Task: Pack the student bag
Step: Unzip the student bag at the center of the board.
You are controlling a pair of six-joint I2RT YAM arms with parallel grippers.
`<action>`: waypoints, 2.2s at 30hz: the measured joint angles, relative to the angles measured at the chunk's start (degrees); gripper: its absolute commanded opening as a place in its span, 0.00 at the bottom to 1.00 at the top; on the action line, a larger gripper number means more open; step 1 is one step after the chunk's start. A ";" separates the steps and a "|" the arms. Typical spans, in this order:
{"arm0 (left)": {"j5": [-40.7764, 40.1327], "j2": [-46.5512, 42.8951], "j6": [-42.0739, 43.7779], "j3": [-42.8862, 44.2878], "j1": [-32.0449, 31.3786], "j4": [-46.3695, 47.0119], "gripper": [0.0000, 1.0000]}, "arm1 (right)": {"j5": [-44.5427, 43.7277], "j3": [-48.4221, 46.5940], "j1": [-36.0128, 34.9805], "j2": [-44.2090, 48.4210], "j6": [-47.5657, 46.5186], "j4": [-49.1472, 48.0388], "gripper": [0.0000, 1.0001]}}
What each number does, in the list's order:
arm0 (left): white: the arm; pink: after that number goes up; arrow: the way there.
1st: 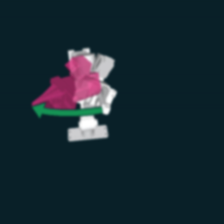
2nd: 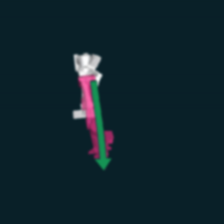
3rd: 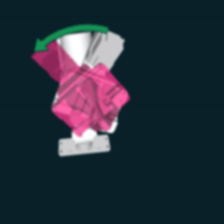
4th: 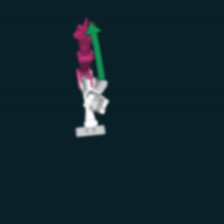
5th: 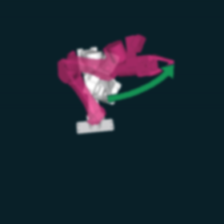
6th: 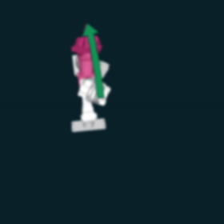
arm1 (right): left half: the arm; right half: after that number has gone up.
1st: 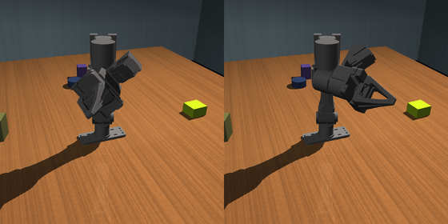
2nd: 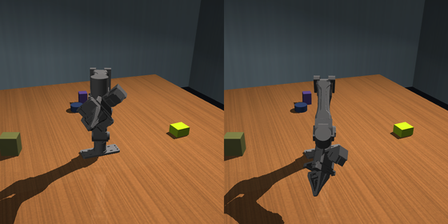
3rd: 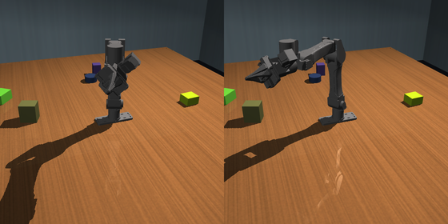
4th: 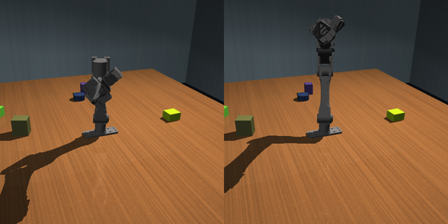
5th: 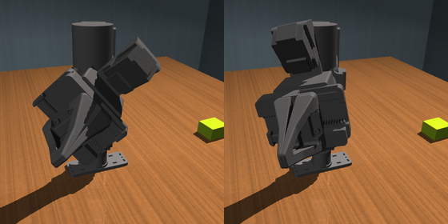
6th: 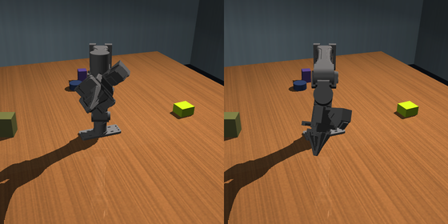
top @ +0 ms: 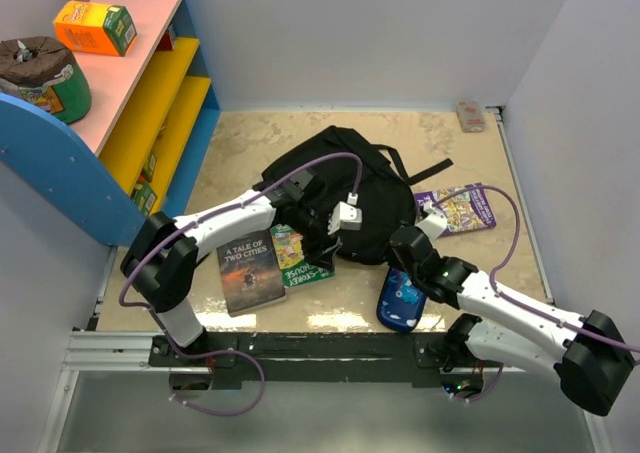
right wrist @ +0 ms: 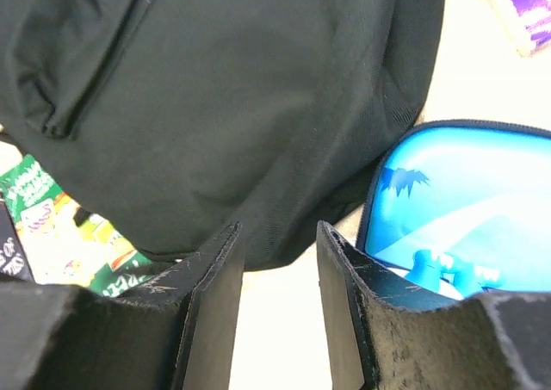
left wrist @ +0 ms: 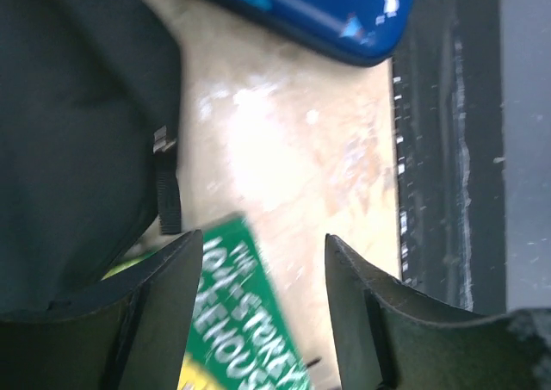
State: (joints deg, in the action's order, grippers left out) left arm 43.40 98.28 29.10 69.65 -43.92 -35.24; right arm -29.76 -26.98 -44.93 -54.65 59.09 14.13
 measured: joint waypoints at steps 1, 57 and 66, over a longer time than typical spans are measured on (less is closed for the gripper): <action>-0.09 -0.50 0.76 -0.02 1.16 -0.61 0.62 | -0.37 -0.55 0.00 0.20 -0.20 0.59 0.42; -23.50 6.82 25.11 1.18 3.56 17.29 0.00 | 10.95 -0.35 2.29 -5.03 10.75 -11.17 0.49; -22.23 13.49 5.31 16.59 4.15 14.47 0.00 | 4.79 3.13 2.36 8.35 2.99 -18.49 0.49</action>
State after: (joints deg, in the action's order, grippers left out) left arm 21.17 111.77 34.41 86.24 -39.77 -20.78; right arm -24.97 -23.86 -42.57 -46.30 62.08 -4.36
